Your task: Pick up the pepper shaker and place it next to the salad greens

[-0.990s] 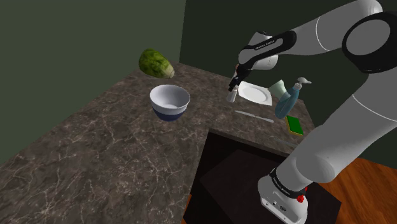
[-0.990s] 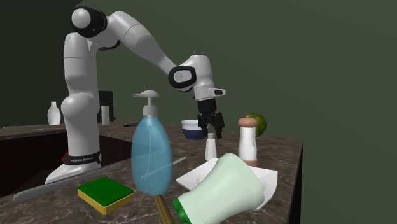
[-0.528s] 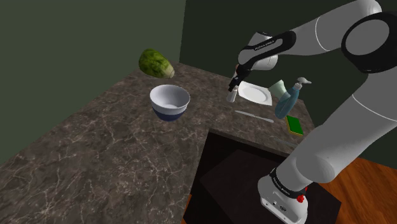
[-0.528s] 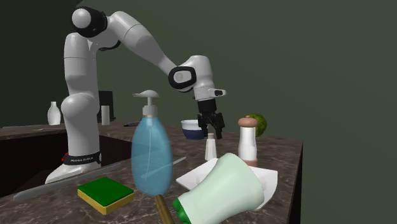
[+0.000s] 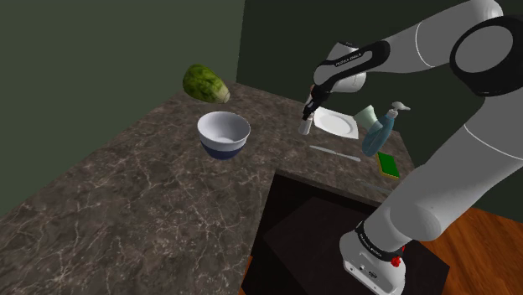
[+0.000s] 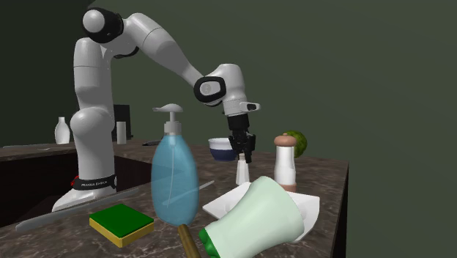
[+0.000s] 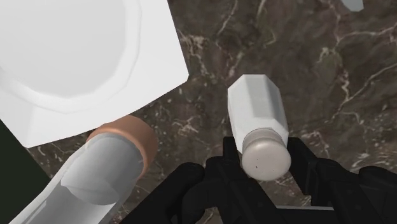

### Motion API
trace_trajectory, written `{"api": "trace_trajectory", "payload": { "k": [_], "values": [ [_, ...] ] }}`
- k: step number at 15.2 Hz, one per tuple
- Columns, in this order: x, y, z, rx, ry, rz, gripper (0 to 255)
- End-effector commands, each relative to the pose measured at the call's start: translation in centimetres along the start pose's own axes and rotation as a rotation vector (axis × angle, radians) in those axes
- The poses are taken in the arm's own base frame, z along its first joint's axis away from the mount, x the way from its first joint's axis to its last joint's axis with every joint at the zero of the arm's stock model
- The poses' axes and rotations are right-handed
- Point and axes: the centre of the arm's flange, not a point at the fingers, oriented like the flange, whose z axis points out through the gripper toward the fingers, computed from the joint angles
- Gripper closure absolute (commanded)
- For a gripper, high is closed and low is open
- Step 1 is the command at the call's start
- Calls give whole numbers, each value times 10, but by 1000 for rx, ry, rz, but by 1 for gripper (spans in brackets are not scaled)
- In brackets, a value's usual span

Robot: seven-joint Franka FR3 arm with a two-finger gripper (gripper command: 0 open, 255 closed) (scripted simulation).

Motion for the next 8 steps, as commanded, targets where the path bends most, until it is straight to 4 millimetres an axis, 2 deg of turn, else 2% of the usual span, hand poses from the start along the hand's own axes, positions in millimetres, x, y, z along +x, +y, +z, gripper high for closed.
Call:
{"api": "trace_trajectory", "payload": {
  "k": [1,2,8],
  "values": [
    [0,0,0,0,0,0,255],
    [0,0,0,0,0,0,255],
    [5,3,-31,0,0,0,255]
  ]
}}
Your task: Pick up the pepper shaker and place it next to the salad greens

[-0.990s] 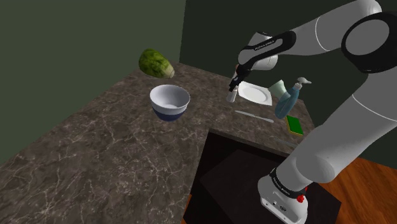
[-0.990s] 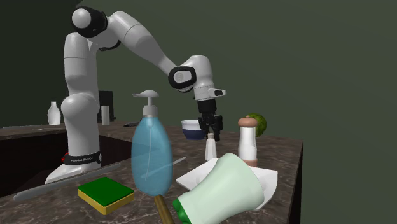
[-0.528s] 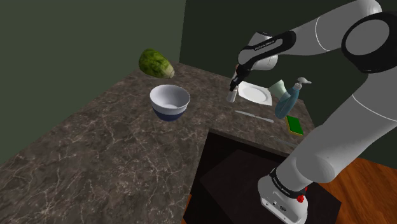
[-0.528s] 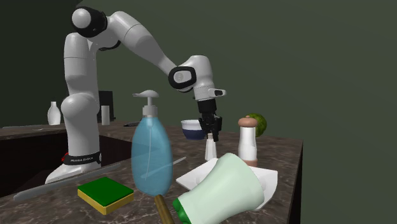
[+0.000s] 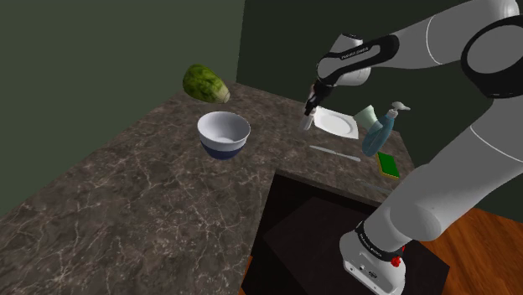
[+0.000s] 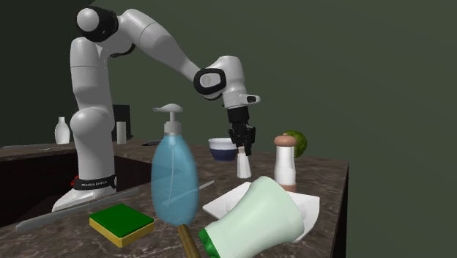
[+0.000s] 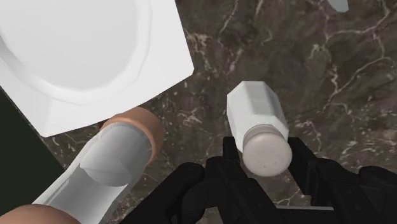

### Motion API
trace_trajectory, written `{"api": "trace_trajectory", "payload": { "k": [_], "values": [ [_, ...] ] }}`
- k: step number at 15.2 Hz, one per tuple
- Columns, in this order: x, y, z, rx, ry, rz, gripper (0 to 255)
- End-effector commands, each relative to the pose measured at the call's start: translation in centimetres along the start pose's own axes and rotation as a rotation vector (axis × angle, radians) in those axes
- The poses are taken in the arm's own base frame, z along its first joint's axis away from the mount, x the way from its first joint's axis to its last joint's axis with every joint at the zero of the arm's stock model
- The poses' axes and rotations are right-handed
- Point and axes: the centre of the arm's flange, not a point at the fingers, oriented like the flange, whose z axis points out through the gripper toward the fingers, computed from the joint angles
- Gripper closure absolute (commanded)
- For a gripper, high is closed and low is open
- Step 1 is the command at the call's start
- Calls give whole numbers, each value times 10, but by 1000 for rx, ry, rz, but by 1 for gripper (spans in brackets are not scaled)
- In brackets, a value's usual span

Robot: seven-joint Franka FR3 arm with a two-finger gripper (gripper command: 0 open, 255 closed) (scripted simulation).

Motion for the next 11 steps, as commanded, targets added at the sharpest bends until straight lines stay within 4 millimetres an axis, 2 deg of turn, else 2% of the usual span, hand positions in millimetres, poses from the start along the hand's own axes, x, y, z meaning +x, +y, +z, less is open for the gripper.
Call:
{"api": "trace_trajectory", "payload": {
  "k": [1,11],
  "values": [
    [2,1,-10,0,0,0,255],
    [10,5,-62,0,0,0,255]
  ]
}}
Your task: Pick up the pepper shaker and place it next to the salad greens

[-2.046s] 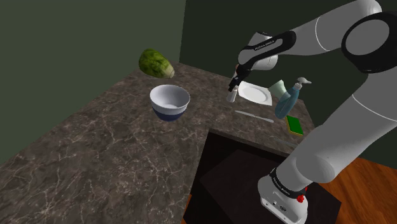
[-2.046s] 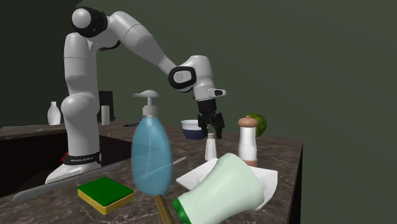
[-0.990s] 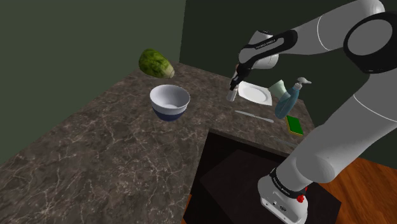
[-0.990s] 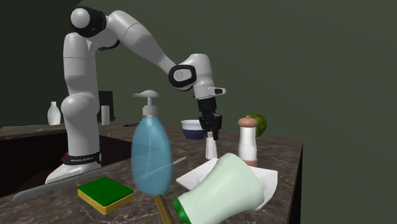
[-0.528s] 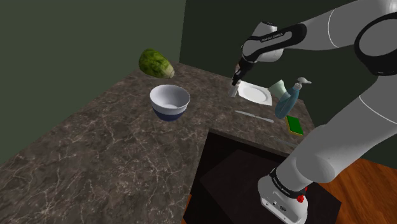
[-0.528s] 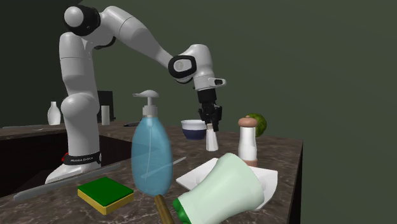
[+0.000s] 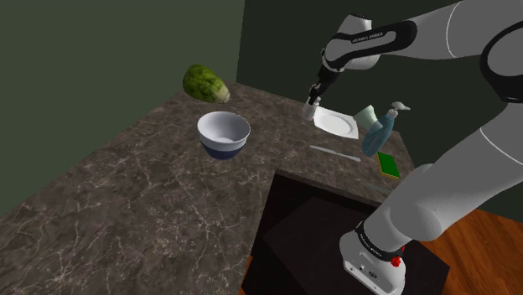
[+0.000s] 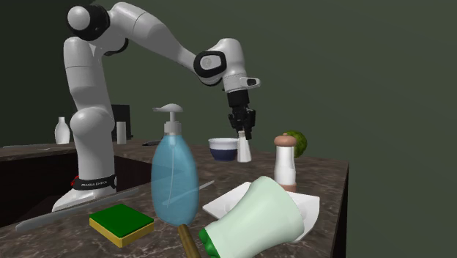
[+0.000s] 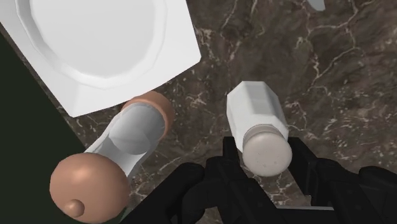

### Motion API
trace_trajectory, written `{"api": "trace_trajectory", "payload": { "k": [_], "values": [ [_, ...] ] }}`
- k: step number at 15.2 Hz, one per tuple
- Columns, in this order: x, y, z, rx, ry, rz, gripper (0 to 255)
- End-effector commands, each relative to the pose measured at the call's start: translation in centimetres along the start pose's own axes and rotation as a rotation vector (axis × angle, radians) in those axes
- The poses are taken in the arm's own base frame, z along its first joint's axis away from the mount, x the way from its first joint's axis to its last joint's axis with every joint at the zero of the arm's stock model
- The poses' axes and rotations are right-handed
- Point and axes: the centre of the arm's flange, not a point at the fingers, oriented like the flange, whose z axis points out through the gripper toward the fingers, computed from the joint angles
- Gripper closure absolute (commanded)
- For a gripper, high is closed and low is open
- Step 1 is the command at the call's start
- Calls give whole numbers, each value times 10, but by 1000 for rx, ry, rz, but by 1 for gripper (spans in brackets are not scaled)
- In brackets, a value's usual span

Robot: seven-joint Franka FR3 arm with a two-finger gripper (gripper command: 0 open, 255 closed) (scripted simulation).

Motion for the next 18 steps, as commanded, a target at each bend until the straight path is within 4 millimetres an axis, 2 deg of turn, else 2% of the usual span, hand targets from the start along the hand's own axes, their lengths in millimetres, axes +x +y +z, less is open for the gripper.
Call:
{"api": "trace_trajectory", "payload": {
  "k": [1,18],
  "values": [
    [2,1,-11,0,0,0,255],
    [15,9,-99,0,0,0,255]
  ]
}}
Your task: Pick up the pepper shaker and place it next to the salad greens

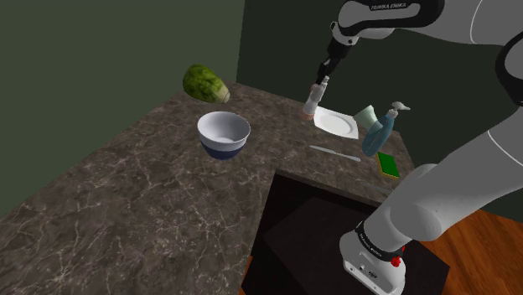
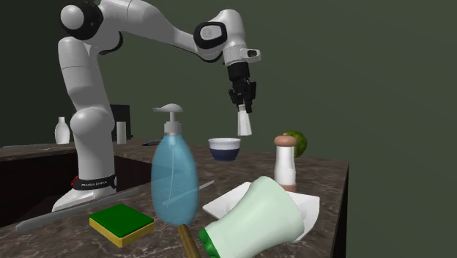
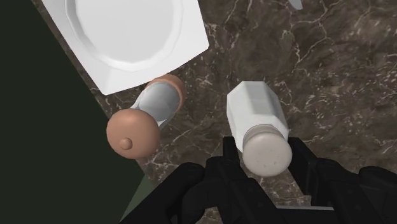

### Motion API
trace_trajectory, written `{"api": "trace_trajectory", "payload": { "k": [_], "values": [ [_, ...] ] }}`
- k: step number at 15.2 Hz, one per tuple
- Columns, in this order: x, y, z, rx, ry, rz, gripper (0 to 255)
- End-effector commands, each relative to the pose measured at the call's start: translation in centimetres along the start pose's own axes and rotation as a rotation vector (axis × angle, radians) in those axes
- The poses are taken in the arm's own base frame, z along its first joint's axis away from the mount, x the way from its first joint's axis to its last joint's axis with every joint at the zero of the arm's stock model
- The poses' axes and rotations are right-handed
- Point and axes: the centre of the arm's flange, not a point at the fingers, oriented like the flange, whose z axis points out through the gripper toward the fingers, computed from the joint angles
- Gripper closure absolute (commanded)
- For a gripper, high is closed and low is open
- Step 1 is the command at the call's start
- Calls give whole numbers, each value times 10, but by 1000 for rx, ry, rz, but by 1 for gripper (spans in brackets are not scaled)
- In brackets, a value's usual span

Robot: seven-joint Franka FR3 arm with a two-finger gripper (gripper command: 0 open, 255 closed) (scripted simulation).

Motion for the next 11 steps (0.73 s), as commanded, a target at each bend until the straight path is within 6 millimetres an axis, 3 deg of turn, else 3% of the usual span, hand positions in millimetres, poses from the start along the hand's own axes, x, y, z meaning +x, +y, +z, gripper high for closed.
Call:
{"api": "trace_trajectory", "payload": {
  "k": [1,11],
  "values": [
    [1,1,-11,0,0,0,255],
    [8,5,-59,0,0,0,255]
  ]
}}
